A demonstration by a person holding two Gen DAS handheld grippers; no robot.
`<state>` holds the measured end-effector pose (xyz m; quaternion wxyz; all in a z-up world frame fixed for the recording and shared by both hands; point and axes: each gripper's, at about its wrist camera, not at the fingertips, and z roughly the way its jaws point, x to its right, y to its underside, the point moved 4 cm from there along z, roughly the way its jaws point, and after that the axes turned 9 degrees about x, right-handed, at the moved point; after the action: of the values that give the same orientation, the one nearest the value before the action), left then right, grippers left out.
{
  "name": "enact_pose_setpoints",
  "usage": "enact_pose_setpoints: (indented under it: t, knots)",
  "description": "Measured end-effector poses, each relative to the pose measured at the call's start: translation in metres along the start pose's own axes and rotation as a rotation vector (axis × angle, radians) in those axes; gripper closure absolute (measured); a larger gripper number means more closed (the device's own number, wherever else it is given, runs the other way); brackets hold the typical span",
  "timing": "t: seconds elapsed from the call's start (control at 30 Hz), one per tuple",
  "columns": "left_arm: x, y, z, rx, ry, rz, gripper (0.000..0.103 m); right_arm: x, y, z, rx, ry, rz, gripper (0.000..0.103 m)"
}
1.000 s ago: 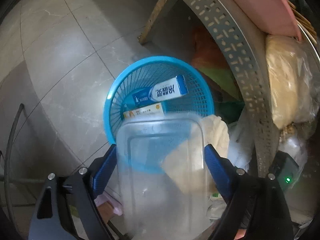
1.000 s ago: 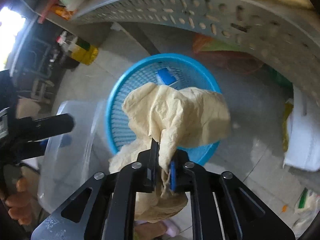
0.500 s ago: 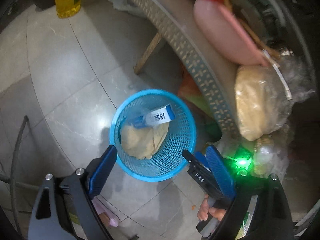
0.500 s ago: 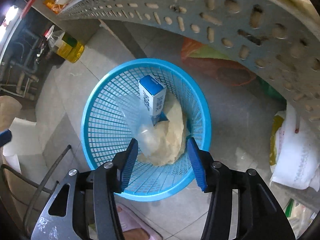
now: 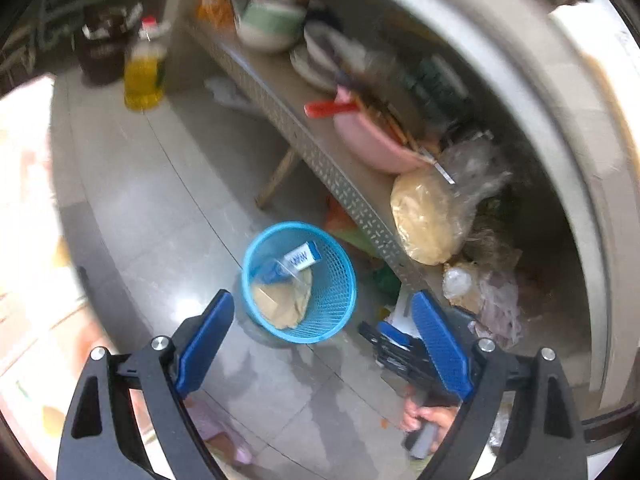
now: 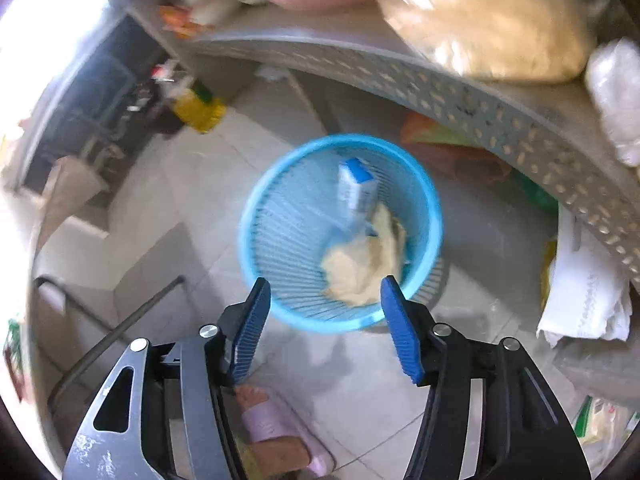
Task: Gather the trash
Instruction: 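Carry the paper bag and container to the wastebasket and open both tools, then move both open tools back over the table toward the remaining trash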
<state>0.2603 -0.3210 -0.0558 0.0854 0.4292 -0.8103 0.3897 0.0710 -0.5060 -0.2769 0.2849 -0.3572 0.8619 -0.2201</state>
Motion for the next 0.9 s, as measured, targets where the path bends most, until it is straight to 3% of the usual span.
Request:
enact_pose_setpoints:
  t: [0.13, 0.23, 0.4, 0.5, 0.63, 0.9]
  knots:
    - [-0.012, 0.024, -0.073, 0.155, -0.008, 0.043, 0.008, -0.047, 0.002, -0.050, 0.064, -0.061, -0.120, 0.034]
    - [-0.027, 0.044, -0.115, 0.242, -0.074, 0.074, 0.007, -0.089, 0.000, -0.084, 0.119, -0.110, -0.218, 0.022]
    - [-0.064, 0.085, -0.165, 0.275, -0.101, -0.056, 0.007, -0.159, -0.003, -0.126, 0.187, -0.171, -0.355, 0.012]
    - [-0.086, 0.108, -0.193, 0.290, -0.142, -0.092, 0.007, -0.192, 0.003, -0.138, 0.197, -0.174, -0.428, 0.008]
    - [-0.113, 0.141, -0.237, 0.370, -0.255, -0.112, 0.006, -0.240, 0.020, -0.143, 0.225, -0.180, -0.555, 0.008]
    - [-0.182, 0.203, -0.314, 0.484, -0.454, -0.262, 0.006, -0.328, 0.059, -0.136, 0.218, -0.225, -0.775, 0.008]
